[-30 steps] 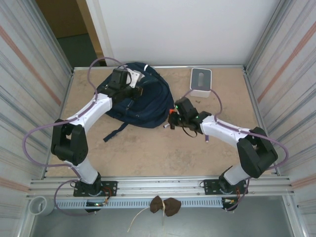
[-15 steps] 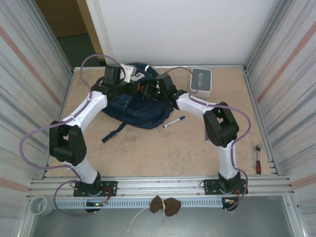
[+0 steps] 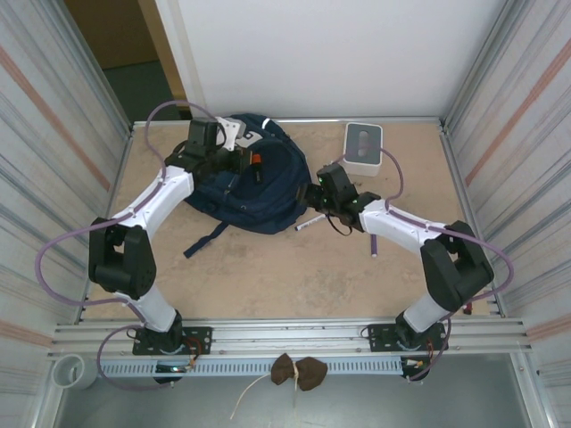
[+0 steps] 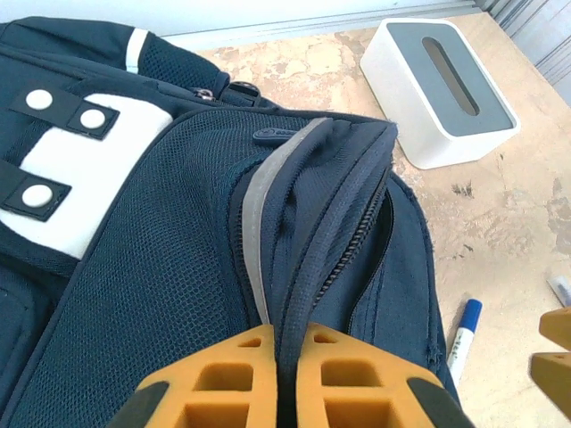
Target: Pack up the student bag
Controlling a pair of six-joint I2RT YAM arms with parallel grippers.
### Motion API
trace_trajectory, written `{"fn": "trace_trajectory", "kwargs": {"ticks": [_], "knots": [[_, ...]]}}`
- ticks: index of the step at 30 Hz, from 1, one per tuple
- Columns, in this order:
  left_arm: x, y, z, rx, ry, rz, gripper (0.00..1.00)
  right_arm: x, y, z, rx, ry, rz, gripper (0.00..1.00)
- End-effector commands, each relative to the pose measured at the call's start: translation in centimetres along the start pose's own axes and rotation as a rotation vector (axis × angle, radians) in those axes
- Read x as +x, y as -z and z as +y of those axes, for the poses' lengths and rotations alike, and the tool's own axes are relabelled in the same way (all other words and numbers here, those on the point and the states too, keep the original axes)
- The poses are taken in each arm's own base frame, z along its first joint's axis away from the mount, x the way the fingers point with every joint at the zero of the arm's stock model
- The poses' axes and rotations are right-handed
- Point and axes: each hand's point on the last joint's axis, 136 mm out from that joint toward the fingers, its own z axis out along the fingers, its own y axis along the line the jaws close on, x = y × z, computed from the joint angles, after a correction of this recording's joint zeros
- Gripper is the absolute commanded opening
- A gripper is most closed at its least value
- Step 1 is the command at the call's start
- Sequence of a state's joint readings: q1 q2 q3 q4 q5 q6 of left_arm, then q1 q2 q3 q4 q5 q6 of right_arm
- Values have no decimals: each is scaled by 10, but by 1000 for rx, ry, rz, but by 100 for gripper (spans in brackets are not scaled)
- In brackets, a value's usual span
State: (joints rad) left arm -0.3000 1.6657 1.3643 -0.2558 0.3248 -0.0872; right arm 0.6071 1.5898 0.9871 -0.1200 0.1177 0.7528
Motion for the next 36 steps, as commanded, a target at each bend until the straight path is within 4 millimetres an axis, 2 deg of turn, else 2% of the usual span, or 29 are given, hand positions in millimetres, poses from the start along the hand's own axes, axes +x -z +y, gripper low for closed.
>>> {"fn": "trace_trajectory", "kwargs": {"ticks": [1, 9, 13, 17, 22, 26, 28, 30, 36], "knots": [[-41, 26, -17, 51, -37, -150, 0, 13, -11, -50, 227, 54, -13, 72], [-35, 24, -18, 53, -45, -136, 0, 27, -60, -54, 318, 95, 37, 73], [-31, 23, -17, 46, -56, -127, 0, 37, -62, -66, 346, 83, 52, 68], [-29, 21, -15, 37, -60, -121, 0, 44, -51, -79, 355, 80, 66, 52], [-25, 20, -15, 31, -67, -115, 0, 55, -36, -98, 375, 81, 87, 20], [-21, 19, -14, 29, -66, -107, 0, 51, -27, -105, 370, 70, 77, 5], [-20, 20, -14, 30, -61, -105, 0, 42, -23, -93, 312, 56, 62, 2], [-22, 22, -17, 40, -56, -113, 0, 30, -17, -69, 211, 25, 36, 0], [-34, 32, -28, 84, -39, -155, 0, -27, 4, 40, -189, -76, -48, 1]]}}
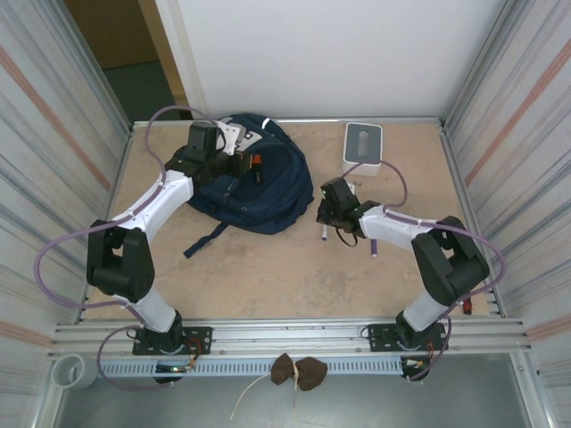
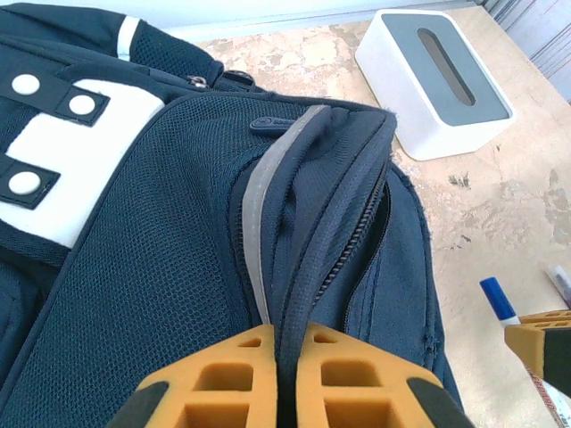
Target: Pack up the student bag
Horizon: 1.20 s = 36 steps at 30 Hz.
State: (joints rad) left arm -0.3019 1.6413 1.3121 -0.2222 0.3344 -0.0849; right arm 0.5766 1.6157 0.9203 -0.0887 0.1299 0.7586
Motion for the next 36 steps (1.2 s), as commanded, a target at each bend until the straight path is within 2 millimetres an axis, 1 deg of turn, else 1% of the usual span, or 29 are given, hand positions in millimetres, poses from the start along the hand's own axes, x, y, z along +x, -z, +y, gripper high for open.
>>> {"fn": "trace_trajectory", "kwargs": {"ticks": [1, 3, 4, 6, 7, 8, 9, 11, 13, 15, 17, 19, 20, 22, 25, 27, 29, 30, 32, 33, 36], "knots": [[-44, 31, -27, 76, -33, -154, 0, -47, 25, 86, -298, -66, -80, 1], [-47, 31, -27, 81, -28, -160, 0, -63, 20, 114, -364, -104, -92, 3], [-47, 30, -27, 82, -25, -159, 0, -69, 15, 124, -386, -127, -93, 3], [-47, 30, -28, 87, -18, -157, 0, -83, -1, 147, -429, -182, -100, 6], [-46, 30, -28, 87, -18, -157, 0, -90, -10, 154, -434, -200, -109, 8], [-46, 30, -27, 86, -15, -157, 0, -96, -21, 162, -435, -222, -108, 11], [-46, 30, -28, 83, -15, -157, 0, -99, -33, 170, -449, -239, -99, 18], [-46, 31, -27, 80, -18, -158, 0, -105, -47, 182, -472, -256, -74, 33], [-46, 32, -26, 73, -21, -159, 0, -106, -48, 187, -498, -239, -59, 40], [-45, 33, -26, 69, -24, -157, 0, -108, -33, 183, -490, -174, -80, 43], [-46, 34, -26, 67, -28, -161, 0, -105, -13, 171, -465, -104, -101, 44], [-45, 35, -25, 63, -29, -163, 0, -98, 9, 148, -422, -44, -123, 45], [-45, 35, -25, 64, -30, -163, 0, -93, 20, 131, -380, -11, -136, 46], [-44, 34, -26, 65, -33, -161, 0, -80, 38, 92, -259, 54, -133, 49], [-42, 33, -25, 61, -36, -155, 0, -56, 54, 5, 20, 116, -80, 55], [-41, 32, -25, 59, -40, -153, 0, -39, 66, -59, 206, 106, -37, 58], [-40, 31, -24, 59, -38, -150, 0, -21, 72, -107, 308, 59, 24, 60], [-40, 30, -24, 60, -37, -149, 0, -12, 73, -125, 337, 29, 58, 62], [-39, 29, -25, 61, -37, -146, 0, 2, 72, -145, 372, -2, 112, 65], [-38, 28, -25, 62, -36, -142, 0, 8, 71, -151, 390, -10, 133, 65], [-36, 26, -24, 61, -32, -136, 0, 20, 63, -165, 436, -17, 186, 64]]}}
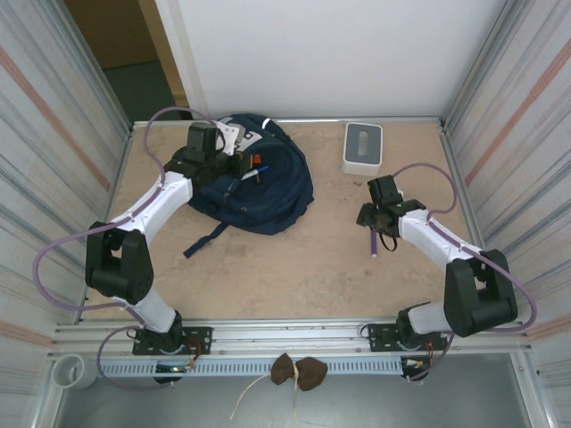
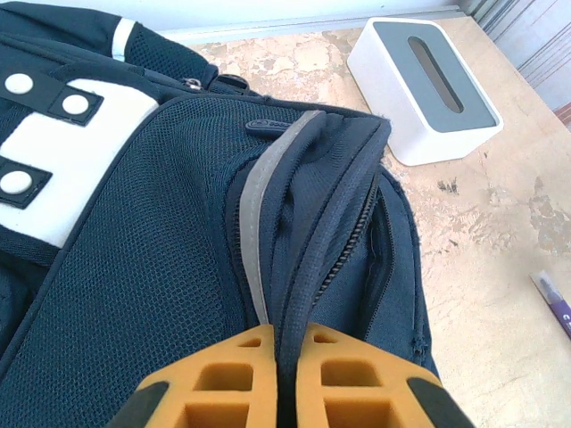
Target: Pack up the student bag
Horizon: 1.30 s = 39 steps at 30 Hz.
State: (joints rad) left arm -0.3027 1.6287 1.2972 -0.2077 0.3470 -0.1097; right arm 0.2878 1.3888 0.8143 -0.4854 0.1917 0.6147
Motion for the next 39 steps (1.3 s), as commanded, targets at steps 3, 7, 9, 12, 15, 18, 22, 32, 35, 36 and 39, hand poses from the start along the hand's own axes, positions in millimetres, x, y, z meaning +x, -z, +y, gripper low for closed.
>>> {"fn": "trace_trajectory", "kwargs": {"ticks": [3, 7, 9, 12, 15, 18, 22, 32, 35, 36, 39], "knots": [[-35, 22, -22, 49, -54, -122, 0, 20, -21, -22, 112, 54, 122, 60], [-33, 22, -22, 50, -54, -119, 0, 24, -37, -20, 107, 54, 169, 47], [-32, 21, -22, 50, -57, -116, 0, 28, -43, -17, 90, 52, 200, 41], [-31, 21, -21, 45, -61, -115, 0, 32, -50, -13, 69, 57, 230, 26], [-31, 20, -20, 42, -64, -114, 0, 25, -41, -3, 12, 47, 204, 11], [-30, 21, -21, 45, -61, -111, 0, 5, -11, 33, -180, 15, 109, 6], [-33, 23, -23, 53, -54, -124, 0, -22, 43, 112, -490, -29, -14, 4], [-37, 24, -26, 69, -24, -129, 0, -63, 71, 287, -804, -97, -72, 11], [-38, 25, -28, 72, -17, -132, 0, -70, 60, 338, -877, -106, -23, 24], [-39, 26, -27, 72, -18, -134, 0, -70, 56, 349, -883, -98, -2, 32], [-39, 27, -28, 72, -16, -133, 0, -69, 49, 343, -848, -81, -5, 45]]}}
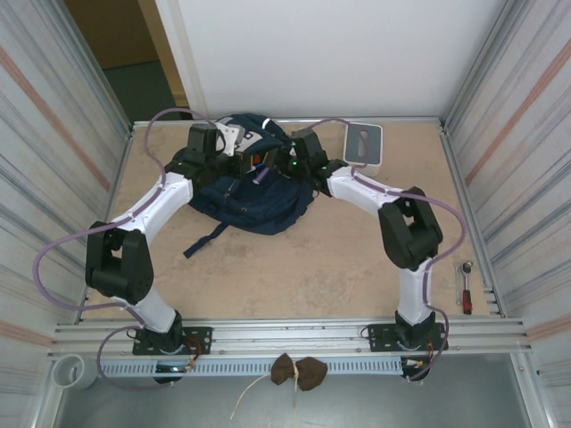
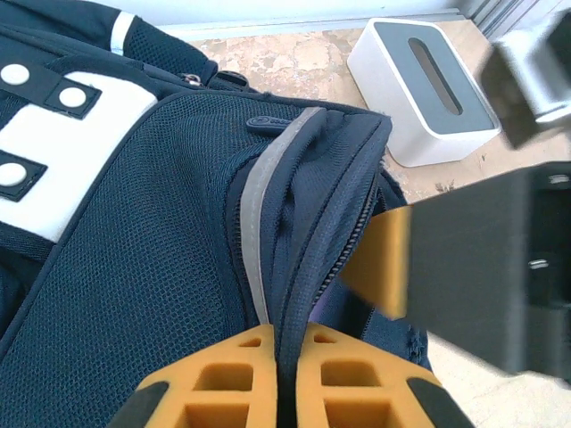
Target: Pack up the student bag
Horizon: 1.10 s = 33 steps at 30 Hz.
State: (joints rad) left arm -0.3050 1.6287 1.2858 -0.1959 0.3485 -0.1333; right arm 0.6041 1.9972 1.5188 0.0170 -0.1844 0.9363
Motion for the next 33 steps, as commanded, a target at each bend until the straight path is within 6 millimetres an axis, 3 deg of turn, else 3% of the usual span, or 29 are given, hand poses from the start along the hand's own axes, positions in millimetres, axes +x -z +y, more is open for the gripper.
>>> {"fn": "trace_trajectory", "kwargs": {"ticks": [1, 5, 9, 12, 18, 20, 23, 25, 30, 33], "knots": [[-41, 28, -30, 74, -40, -132, 0, -2, 13, 1, -8, -16, -7, 46], [-39, 29, -29, 68, -46, -133, 0, 3, 53, -28, 75, 66, -60, 46], [-38, 30, -31, 73, -43, -134, 0, 11, 74, -80, 238, 110, -87, 49], [-37, 30, -33, 72, -46, -133, 0, 17, 66, -98, 254, 86, -66, 54], [-33, 28, -35, 69, -45, -121, 0, 15, 26, -93, 166, 51, 5, 55], [-32, 27, -37, 72, -44, -115, 0, 11, 22, -90, 143, 56, 2, 48], [-28, 30, -43, 76, -39, -101, 0, 3, 30, -87, 109, 73, -1, 16], [-25, 35, -51, 79, -30, -94, 0, -3, 45, -88, 103, 95, -17, 4], [-8, 48, -77, 86, -6, -97, 0, -6, 88, -98, 104, 124, 22, 0], [6, 43, -94, 99, -15, -80, 5, -11, 110, -101, 90, 144, 42, 0]]}}
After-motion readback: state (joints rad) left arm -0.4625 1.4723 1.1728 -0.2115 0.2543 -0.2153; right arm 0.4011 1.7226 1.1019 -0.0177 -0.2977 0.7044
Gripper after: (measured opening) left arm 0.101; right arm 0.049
